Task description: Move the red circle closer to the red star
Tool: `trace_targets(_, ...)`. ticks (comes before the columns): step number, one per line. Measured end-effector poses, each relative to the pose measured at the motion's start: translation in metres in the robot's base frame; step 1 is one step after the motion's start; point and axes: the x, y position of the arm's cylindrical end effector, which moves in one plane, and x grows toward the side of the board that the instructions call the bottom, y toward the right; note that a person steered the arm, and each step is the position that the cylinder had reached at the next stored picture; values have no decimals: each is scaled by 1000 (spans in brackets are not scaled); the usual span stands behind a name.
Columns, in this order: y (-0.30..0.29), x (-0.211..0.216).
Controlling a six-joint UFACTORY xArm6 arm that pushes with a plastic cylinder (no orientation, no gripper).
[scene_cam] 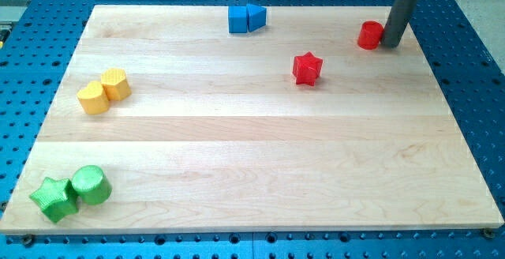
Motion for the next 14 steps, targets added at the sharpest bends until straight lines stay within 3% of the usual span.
trace_targets(2,-59,-10)
trace_targets(4,-46,-83)
trace_targets(5,-83,-78)
trace_targets(7,-171,-9)
trace_targets(8,-158,-14)
trace_targets(10,-115,-89)
trace_targets(11,-103,-89)
trace_targets(12,-62,-56)
trace_targets(14,-105,-13)
